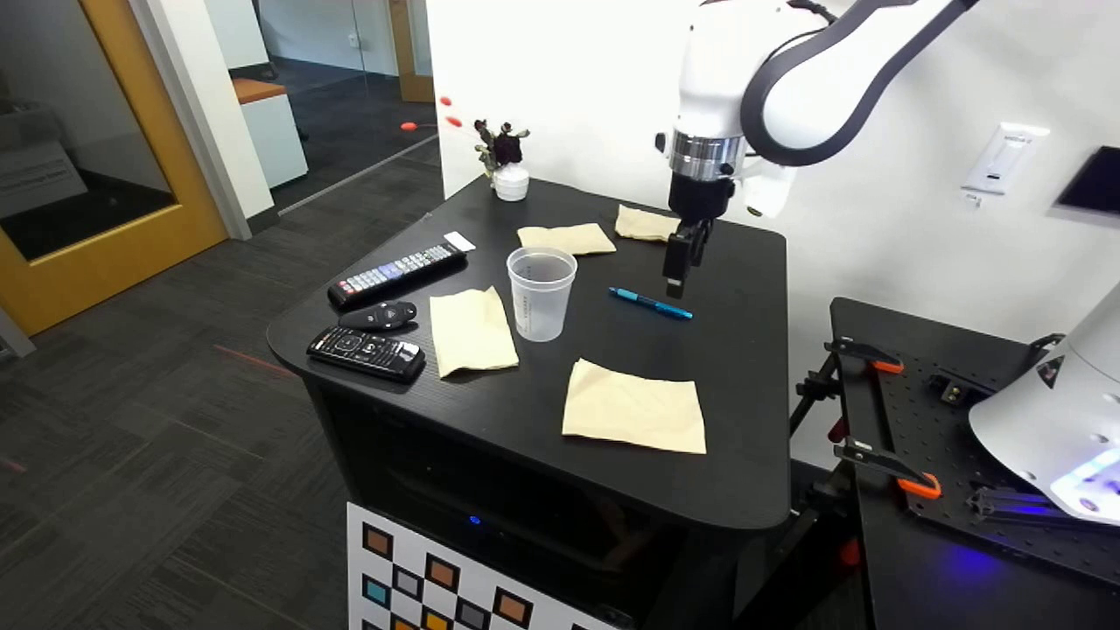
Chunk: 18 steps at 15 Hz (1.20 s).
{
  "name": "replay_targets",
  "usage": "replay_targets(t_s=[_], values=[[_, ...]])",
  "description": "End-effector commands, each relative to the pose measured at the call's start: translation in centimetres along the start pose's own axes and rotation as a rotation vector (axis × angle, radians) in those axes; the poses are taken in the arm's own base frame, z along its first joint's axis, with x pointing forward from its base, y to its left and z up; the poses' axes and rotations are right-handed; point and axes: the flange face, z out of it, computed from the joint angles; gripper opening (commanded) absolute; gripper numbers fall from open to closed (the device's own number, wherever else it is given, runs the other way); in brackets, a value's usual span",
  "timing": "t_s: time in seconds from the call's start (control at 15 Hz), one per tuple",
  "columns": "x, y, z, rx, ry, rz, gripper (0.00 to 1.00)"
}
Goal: Put the pen in the cup
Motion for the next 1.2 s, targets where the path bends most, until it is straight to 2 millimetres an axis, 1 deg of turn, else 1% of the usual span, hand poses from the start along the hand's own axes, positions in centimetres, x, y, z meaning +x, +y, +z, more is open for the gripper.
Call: replay_targets(t_s=[0.0, 0.13, 0.4, 0.73, 1.13], values=[[3.1, 0.8, 1.4, 0.007, 0.009, 0.013, 1.0], [4.3, 0.9, 2.0, 0.003, 0.007, 0.015, 1.0], [5.8, 1.2, 3.1, -0.004, 0.006, 0.024, 1.0], [7.3, 1.8, 4.0, -0.003, -0.001, 0.033, 1.0], [8.6, 2.3, 4.6, -0.004, -0.006, 0.045, 1.0]])
